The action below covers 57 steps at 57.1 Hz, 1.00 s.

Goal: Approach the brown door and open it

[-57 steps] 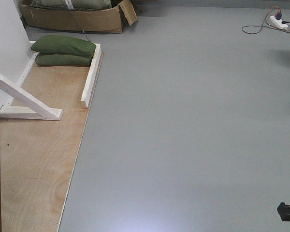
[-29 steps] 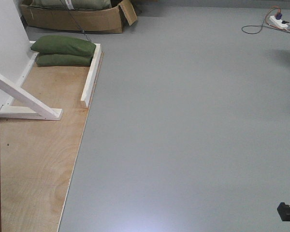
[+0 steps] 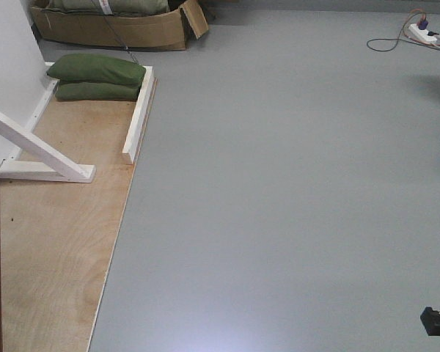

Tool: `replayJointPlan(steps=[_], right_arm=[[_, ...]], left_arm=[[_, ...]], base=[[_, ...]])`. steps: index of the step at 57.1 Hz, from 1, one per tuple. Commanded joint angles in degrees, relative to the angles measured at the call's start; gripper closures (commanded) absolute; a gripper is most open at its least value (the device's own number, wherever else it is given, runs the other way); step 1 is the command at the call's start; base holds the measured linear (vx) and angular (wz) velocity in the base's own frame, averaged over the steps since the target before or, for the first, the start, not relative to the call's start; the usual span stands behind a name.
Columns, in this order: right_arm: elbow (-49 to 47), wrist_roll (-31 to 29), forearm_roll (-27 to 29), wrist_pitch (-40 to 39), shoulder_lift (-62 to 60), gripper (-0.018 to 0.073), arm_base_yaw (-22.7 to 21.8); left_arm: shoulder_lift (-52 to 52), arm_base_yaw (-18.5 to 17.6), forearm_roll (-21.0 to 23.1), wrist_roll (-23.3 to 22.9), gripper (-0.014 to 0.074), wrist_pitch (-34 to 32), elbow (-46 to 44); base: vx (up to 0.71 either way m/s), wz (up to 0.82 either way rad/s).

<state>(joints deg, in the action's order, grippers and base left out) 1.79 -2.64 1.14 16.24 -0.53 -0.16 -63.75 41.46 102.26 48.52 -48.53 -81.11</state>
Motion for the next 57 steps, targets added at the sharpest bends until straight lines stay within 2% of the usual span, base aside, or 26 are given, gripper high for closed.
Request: replayJointPlan(steps=[1,10,18,29,57], right_arm=[[0.3,-0.3,-0.4,-4.7,-0.8,0.0559,-0.1],[0.3,-0.3,-0.4,-4.7,-0.8,0.0559,-0.1],[0.3,-0.3,-0.4,-4.7,-0.8,0.0559,-0.1],[0.3,-0.3,-0.4,-4.7,-0.8,0.0559,-0.1],[0.3,-0.3,-0.4,-4.7,-0.8,0.0559,-0.1]], left_arm=[[-0.9,2.9,-1.9,0.3,0.0600,7.2,-1.6],[-3.6,7.5,-0.6,0.0,0.0600,17.5,-1.6],[-4.6,10.1,-0.6,0.0,0.0600,25.5,-1.6],[-5.0,10.3,-0.6,0.0,0.0600,32.0,-1.6],[-1.3,10.1,-0.6,0.0,0.0600,40.6,-1.6]], base=[[0.00,0.00],[0.00,0.00],[0.00,0.00],[0.00,0.00],[0.00,0.00]])
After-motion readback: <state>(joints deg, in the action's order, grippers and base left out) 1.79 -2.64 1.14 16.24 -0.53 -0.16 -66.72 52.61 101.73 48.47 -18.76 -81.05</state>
